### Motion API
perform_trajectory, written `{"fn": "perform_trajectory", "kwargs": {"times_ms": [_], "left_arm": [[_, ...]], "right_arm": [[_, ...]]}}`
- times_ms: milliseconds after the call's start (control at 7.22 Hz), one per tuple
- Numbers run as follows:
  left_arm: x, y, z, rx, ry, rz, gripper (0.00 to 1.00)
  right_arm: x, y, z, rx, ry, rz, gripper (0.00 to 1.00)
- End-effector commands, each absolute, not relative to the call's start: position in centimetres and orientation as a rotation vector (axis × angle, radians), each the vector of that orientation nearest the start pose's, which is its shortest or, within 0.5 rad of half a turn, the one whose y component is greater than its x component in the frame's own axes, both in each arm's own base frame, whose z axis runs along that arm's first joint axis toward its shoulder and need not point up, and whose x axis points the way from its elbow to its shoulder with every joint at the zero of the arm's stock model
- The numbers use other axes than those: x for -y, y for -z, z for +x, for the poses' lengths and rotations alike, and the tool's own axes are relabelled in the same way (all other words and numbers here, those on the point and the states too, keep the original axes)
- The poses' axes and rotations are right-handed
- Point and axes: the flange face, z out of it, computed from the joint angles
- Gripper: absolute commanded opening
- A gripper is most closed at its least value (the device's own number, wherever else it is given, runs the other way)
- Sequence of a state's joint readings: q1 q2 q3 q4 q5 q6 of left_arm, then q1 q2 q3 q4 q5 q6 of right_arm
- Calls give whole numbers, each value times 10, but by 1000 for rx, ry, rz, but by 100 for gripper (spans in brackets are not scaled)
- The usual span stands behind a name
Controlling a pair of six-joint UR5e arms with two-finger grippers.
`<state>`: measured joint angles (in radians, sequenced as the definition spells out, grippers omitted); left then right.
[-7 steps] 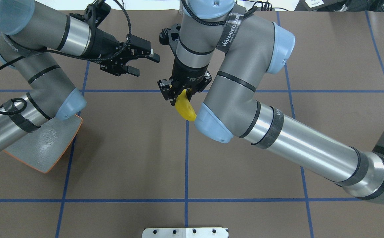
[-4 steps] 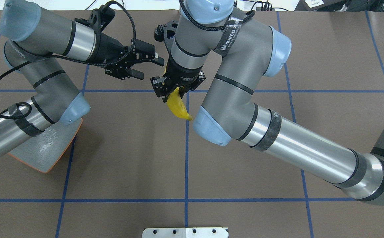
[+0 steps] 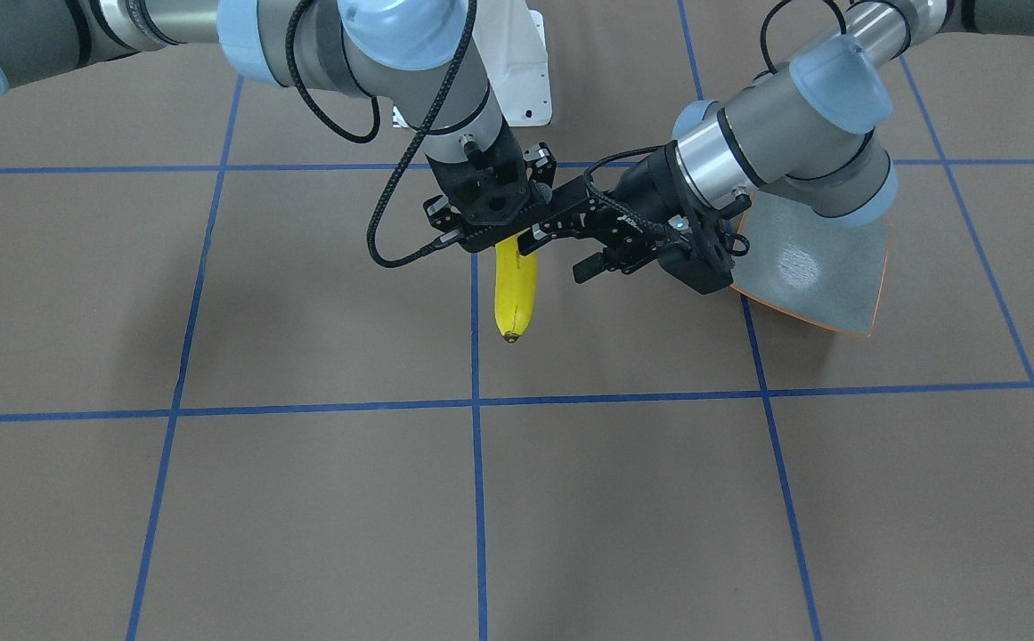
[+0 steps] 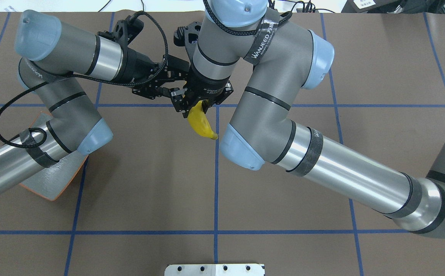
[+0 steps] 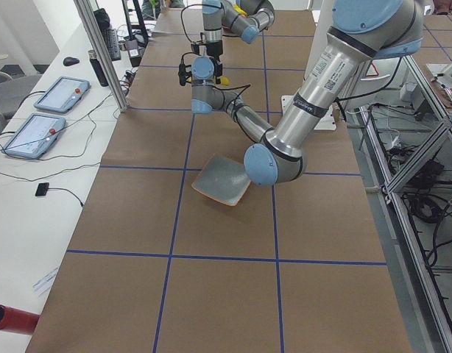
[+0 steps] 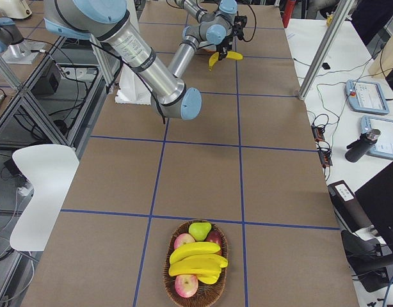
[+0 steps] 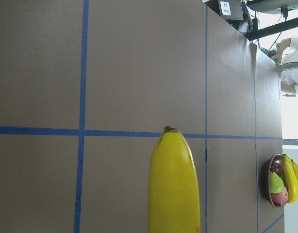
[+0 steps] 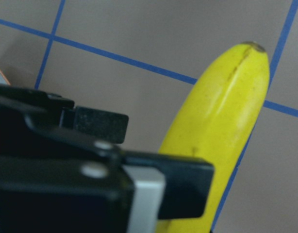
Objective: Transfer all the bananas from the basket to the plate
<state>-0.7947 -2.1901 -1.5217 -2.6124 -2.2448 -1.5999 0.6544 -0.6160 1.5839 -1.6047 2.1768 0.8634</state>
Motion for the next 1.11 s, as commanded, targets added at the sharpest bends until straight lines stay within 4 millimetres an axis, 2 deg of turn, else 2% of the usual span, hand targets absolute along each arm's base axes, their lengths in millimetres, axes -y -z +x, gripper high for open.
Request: {"fn": "perform_trajectory", "kwargs": {"times_ms": [0,139,416,693,831,970], "left_arm": [[510,-194,411,-1603,91,90,81],[509,-193,411,-1604,90,91,60],[507,-191,411,-1612,97,78,0],[506,-190,410,-1622,99,76,0],[506,-190,410,-1625,110,64,0],[505,-190,410,-1624,116,58,0]], "right_arm": [[483,-51,-505,1061,320,129,0],[482,-51,-505,1061,322,128,0],[481,-51,-506,1061,324,128,0],[480,-50,-505,1067,331,137,0],[480,-50,-503,1086,333,162,98],[478,-52,-499,1091,334,173,100]]}}
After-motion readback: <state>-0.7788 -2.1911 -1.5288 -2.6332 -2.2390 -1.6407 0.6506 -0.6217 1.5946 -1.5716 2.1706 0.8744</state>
